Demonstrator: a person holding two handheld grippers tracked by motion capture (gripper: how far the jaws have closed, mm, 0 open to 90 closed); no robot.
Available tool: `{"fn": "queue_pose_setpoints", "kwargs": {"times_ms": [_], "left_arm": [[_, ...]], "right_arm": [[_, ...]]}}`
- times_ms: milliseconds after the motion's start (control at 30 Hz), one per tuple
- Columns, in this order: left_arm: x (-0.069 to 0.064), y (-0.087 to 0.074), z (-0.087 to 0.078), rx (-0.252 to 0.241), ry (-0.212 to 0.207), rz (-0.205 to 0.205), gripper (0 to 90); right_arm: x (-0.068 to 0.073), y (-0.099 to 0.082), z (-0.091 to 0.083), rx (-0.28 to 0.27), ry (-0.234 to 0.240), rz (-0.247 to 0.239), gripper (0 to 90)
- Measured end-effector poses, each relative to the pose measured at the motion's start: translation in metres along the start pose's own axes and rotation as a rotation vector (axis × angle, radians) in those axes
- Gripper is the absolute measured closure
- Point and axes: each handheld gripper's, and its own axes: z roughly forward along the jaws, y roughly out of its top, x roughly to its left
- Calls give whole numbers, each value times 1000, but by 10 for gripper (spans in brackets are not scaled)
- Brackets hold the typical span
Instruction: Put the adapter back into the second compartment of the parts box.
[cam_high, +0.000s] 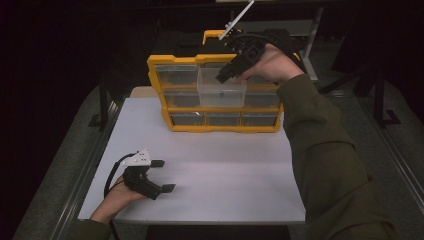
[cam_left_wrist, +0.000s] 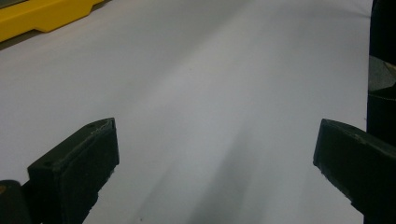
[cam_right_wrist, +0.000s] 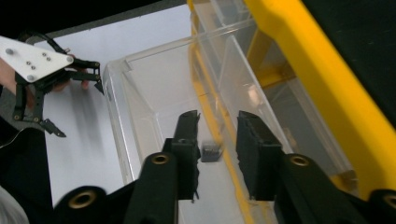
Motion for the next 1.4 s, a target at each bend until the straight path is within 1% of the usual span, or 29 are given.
{"fn": "queue_pose_setpoints", "kwargs": {"times_ms": [67, 133, 267, 333, 400, 633, 833, 1067, 1133, 1233, 1400], "left_arm": [[0, 0, 0, 0, 1, 1, 0], [0, 0, 0, -1, -1, 0, 0], [0, 0, 1, -1, -1, -3, 0], [-1, 0, 1, 1, -1, -1, 0], [-1, 0, 1, 2, -2, 0, 0], [-1, 0, 1, 4, 0, 3, 0], [-2, 0, 2, 6, -3, 3, 0], [-2, 0, 3, 8, -6, 4, 0], [-3, 1, 3, 9, -7, 6, 0], [-3, 0, 3, 7, -7, 4, 0], [-3, 0, 3, 3, -6, 1, 0]], "right_arm": [[0, -1, -4, -17, -6, 4, 640], [-1, -2, -9, -30, -5, 14, 640], [-3, -7, -20, -50, -18, 27, 645], [-4, -10, -27, -60, -32, 41, 647], [-4, -13, -33, -69, -33, 46, 642], [-3, -26, -48, -77, -51, 64, 616], [-2, -42, -58, -81, -53, 83, 584], [-2, -64, -64, -85, -65, 106, 543], [-1, -70, -65, -90, -61, 107, 524], [1, -79, -62, -87, -54, 105, 489], [4, -92, -52, -74, -64, 107, 427]]}}
